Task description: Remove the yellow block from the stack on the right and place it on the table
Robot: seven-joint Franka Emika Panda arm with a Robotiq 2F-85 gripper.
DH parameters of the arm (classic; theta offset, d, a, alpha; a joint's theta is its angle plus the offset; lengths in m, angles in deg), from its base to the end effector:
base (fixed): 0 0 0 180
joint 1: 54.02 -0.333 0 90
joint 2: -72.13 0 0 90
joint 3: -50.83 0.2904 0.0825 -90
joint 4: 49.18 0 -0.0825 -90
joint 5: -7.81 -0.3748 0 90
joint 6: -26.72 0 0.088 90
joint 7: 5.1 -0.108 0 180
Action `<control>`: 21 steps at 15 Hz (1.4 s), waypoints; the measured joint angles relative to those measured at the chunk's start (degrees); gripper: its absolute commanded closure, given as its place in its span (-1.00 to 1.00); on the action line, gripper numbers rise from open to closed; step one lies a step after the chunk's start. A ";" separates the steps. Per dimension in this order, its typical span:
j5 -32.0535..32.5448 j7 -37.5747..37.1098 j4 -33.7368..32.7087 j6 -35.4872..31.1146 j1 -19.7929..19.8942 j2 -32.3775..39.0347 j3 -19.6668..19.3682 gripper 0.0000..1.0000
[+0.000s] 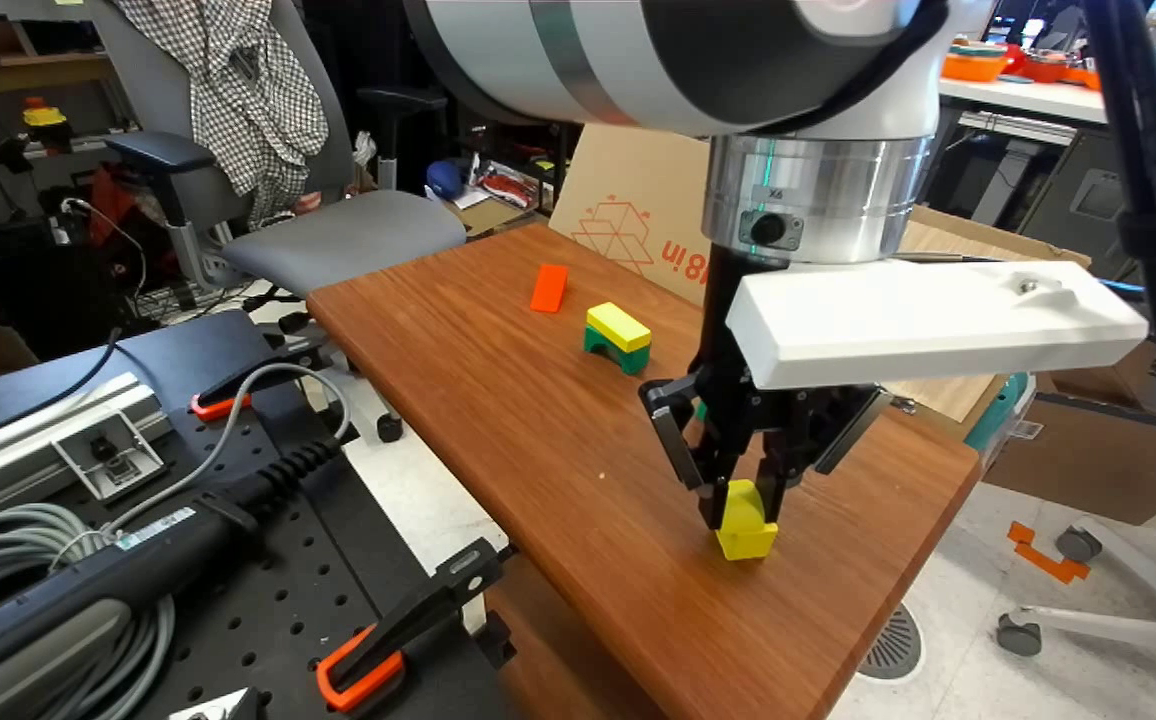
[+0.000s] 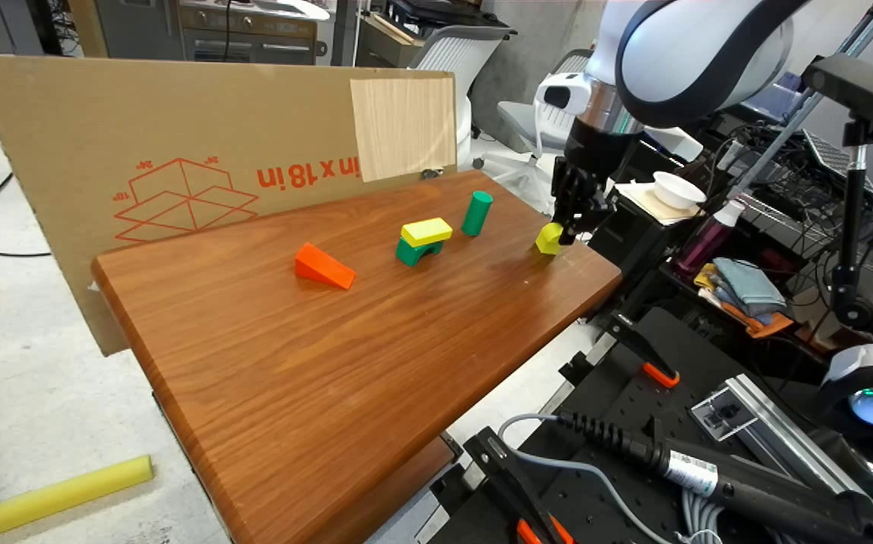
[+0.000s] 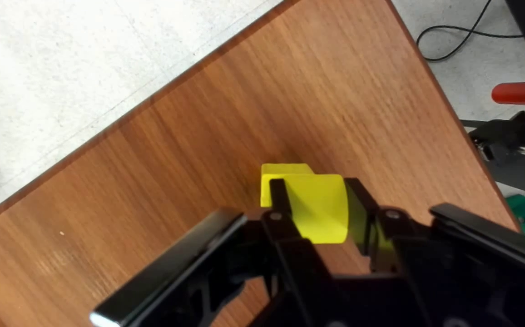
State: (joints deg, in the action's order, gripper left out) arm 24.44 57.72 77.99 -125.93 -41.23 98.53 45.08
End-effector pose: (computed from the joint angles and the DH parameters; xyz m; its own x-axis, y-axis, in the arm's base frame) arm 0.5035 -0.1631 0.1485 0.4997 0.8492 -0.1708 0.8647 -0.5007 0.0405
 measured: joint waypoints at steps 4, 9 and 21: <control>0.01 -2.85 1.34 -0.12 -1.63 -1.72 0.37 0.82; -2.96 -11.54 3.29 2.77 -4.90 -4.98 3.55 0.82; 3.30 -41.20 4.85 5.42 -14.03 -2.79 5.37 0.82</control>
State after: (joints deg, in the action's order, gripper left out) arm 27.74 16.52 82.85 -120.51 -55.26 95.75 50.45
